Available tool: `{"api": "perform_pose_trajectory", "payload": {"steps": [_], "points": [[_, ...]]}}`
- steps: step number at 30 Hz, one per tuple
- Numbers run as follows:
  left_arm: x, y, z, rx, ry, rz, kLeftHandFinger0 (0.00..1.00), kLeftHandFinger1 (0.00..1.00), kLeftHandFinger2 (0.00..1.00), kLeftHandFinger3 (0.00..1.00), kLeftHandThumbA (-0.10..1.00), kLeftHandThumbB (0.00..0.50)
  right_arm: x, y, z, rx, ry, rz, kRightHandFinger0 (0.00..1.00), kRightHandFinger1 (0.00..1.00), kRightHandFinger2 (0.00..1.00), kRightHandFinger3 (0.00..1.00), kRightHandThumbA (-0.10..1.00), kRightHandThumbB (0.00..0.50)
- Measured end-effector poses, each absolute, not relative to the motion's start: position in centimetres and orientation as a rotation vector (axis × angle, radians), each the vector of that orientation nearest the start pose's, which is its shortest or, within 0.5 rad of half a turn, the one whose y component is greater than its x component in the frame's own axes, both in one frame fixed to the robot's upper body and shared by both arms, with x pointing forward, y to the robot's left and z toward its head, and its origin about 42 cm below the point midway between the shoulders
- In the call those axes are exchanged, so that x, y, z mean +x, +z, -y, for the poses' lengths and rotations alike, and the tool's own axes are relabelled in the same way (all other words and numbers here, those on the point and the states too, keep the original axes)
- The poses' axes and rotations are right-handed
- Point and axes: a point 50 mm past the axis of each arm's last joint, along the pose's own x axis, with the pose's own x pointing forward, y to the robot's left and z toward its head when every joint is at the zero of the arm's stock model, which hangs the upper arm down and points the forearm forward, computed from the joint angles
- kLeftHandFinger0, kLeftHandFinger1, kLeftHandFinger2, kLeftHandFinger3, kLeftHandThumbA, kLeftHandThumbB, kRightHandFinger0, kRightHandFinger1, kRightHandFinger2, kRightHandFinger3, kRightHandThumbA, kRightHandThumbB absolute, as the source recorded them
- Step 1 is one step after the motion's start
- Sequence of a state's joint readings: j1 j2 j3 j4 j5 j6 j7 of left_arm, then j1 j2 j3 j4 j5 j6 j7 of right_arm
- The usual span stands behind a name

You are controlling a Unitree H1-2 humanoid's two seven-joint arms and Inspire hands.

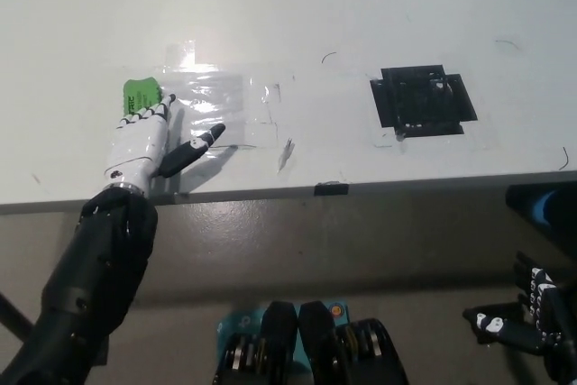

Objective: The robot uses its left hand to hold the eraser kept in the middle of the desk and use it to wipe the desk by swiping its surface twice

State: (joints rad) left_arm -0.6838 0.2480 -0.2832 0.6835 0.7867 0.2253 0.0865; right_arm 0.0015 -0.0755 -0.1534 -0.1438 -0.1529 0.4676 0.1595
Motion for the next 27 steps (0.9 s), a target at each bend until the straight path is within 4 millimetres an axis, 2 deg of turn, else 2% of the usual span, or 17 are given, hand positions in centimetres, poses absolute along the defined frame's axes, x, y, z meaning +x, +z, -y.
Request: {"api": "perform_pose_trajectory", "payload": {"steps": [2, 3, 7, 11, 15, 21, 27], "points": [[48.9, 15.9, -22.6, 1.24, -0.025, -0.078, 1.0, 1.0, 1.0, 1.0, 1.0, 0.475, 27.6, 10.5, 27.4, -0.17, -0.054, -0.342, 1.0, 1.0, 1.0, 1.0, 0.99, 0.194], [48.9, 15.8, -22.4, 1.244, -0.029, -0.082, 1.0, 1.0, 1.0, 1.0, 1.0, 0.476, 27.6, 10.5, 27.4, -0.17, -0.053, -0.343, 1.0, 1.0, 1.0, 1.0, 0.99, 0.195], [49.3, 15.6, -21.3, 1.273, -0.046, -0.082, 1.0, 1.0, 1.0, 1.0, 1.0, 0.474, 27.8, 10.7, 27.2, -0.177, -0.05, -0.339, 1.0, 1.0, 1.0, 1.0, 0.97, 0.186], [49.5, 15.5, -19.4, 1.286, -0.069, -0.063, 1.0, 1.0, 1.0, 1.0, 1.0, 0.461, 27.9, 10.7, 27.2, -0.185, -0.047, -0.339, 1.0, 1.0, 1.0, 1.0, 0.96, 0.192], [49.6, 15.7, -17.1, 1.291, -0.096, -0.037, 1.0, 1.0, 1.0, 1.0, 1.0, 0.415, 27.9, 10.7, 27.1, -0.188, -0.042, -0.34, 1.0, 1.0, 1.0, 1.0, 0.98, 0.175], [49.3, 15.9, -13.3, 1.282, -0.143, 0.0, 1.0, 1.0, 1.0, 1.0, 1.0, 0.415, 28.0, 10.7, 26.7, -0.188, -0.034, -0.338, 1.0, 1.0, 1.0, 1.0, 0.94, 0.174], [49.1, 15.7, -9.7, 1.285, -0.195, 0.024, 1.0, 1.0, 1.0, 1.0, 1.0, 0.461, 28.3, 10.8, 25.8, -0.168, -0.029, -0.333, 1.0, 1.0, 1.0, 1.0, 0.93, 0.165]]}}
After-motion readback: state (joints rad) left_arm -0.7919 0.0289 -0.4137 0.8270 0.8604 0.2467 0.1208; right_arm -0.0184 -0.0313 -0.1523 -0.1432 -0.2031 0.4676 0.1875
